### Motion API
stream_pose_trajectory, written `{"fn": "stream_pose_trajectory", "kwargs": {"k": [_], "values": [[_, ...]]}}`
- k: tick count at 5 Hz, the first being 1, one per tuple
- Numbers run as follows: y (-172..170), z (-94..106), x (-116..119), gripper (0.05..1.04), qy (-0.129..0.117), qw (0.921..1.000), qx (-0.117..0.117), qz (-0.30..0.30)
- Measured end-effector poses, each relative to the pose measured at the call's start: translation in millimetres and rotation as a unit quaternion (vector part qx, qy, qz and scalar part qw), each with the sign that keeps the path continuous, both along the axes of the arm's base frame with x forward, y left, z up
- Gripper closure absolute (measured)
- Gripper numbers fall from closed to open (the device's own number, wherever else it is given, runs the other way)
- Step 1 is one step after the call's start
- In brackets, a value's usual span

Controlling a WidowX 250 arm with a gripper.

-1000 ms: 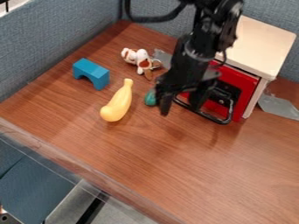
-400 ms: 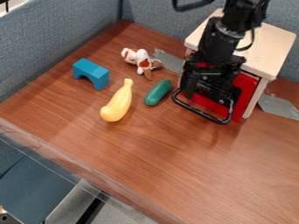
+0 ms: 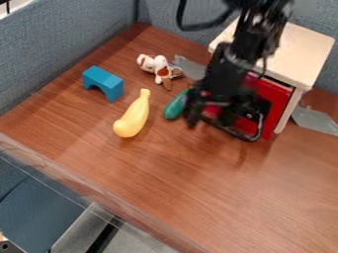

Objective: Open the drawers

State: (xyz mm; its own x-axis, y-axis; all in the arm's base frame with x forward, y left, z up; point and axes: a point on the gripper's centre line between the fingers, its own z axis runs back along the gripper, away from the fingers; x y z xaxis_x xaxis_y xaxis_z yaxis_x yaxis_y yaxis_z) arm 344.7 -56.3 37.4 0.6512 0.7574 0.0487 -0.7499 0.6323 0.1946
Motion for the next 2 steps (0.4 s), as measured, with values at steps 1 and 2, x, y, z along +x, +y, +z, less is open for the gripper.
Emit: {"fn": "stream_pose_trajectory", "kwargs": {"k": [1,2], "values": [[-0.9,-3.7,-1.9,0.083,-0.001,1.0,0.001,-0.002],[-0.9,-6.4,-2.4,0.134,-0.004,1.0,-0.003,-0.006]]}}
